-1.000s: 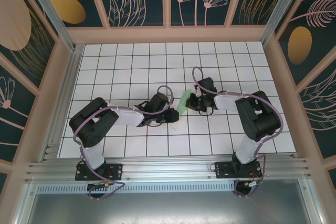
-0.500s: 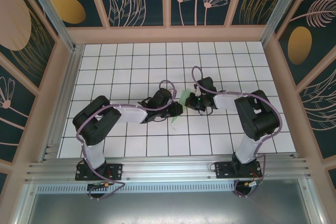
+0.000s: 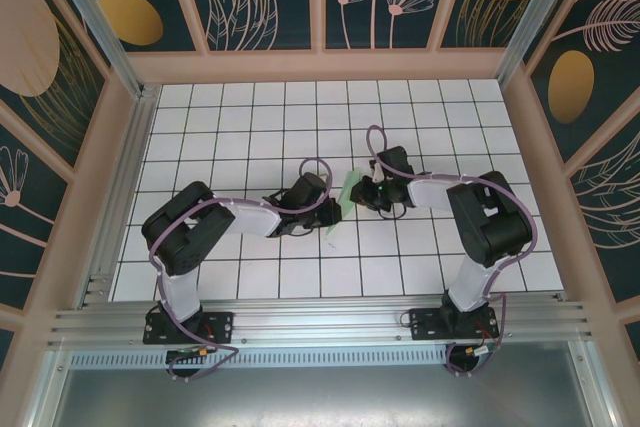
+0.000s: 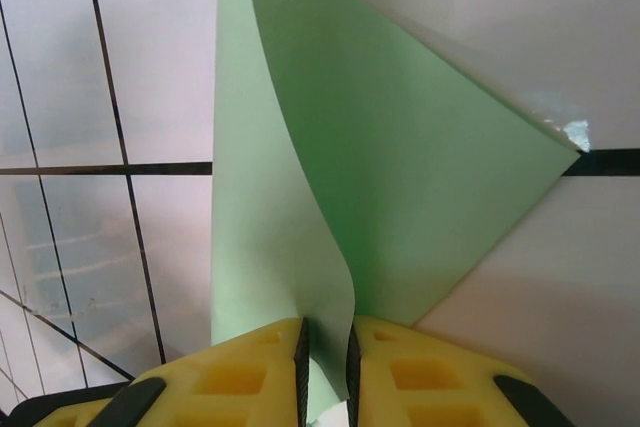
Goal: Fold a paper plane with a square sheet of paper (pick it up from the middle)
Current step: Fold the wing for the fifth time at the center of the table.
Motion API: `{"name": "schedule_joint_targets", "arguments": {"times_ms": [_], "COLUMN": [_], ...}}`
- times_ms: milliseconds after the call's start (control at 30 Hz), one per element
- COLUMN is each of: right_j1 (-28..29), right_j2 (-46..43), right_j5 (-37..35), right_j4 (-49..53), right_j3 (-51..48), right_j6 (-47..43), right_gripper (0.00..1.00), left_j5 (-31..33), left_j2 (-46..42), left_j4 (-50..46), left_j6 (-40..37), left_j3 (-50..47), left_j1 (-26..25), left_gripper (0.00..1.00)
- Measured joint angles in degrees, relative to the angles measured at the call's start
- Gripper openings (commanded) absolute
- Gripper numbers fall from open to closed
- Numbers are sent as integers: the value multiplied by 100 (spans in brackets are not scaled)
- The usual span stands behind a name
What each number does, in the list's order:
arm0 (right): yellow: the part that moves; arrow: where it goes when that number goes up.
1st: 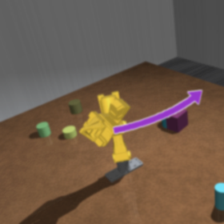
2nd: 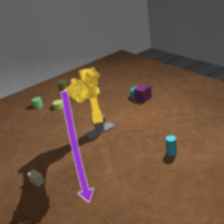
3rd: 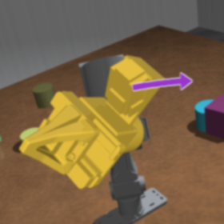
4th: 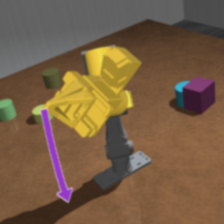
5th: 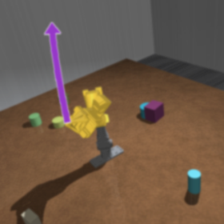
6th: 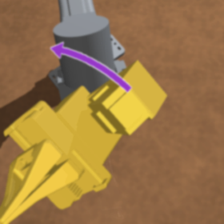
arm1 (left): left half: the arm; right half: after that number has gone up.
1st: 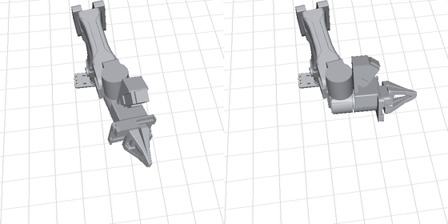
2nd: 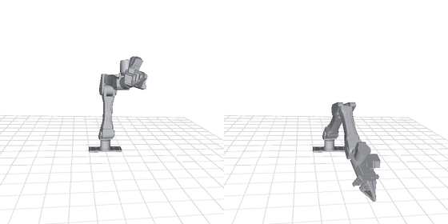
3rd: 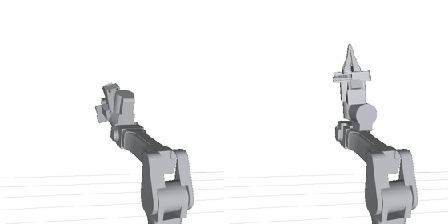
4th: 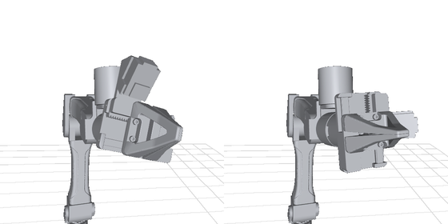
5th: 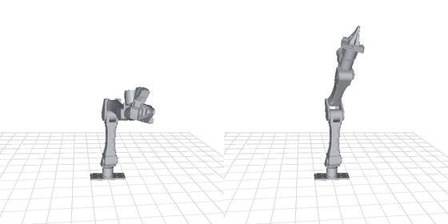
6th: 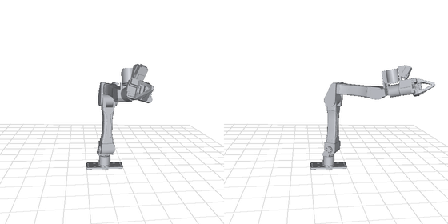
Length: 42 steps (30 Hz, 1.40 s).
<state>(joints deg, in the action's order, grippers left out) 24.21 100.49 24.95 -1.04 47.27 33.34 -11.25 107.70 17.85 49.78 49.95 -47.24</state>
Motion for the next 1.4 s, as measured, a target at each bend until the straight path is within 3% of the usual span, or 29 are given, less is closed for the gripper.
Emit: {"name": "schedule_joint_targets", "arguments": {"times_ms": [267, 667, 1400], "right_j1": [-164, -192, -208], "right_j2": [0, 179, 278], "right_j5": [0, 48, 260], "right_j4": [0, 0, -31], "right_j3": [133, 352, 393], "right_j6": [-42, -201, -304], "right_gripper": [23, 19, 21], "left_j5": [28, -42, -323], "left_j2": [0, -107, -426], "left_j4": [24, 98, 693], "left_j6": [2, 48, 400], "left_j3": [-31, -59, -754], "left_j1": [0, 0, 0], "left_gripper": [11, 25, 29]}}
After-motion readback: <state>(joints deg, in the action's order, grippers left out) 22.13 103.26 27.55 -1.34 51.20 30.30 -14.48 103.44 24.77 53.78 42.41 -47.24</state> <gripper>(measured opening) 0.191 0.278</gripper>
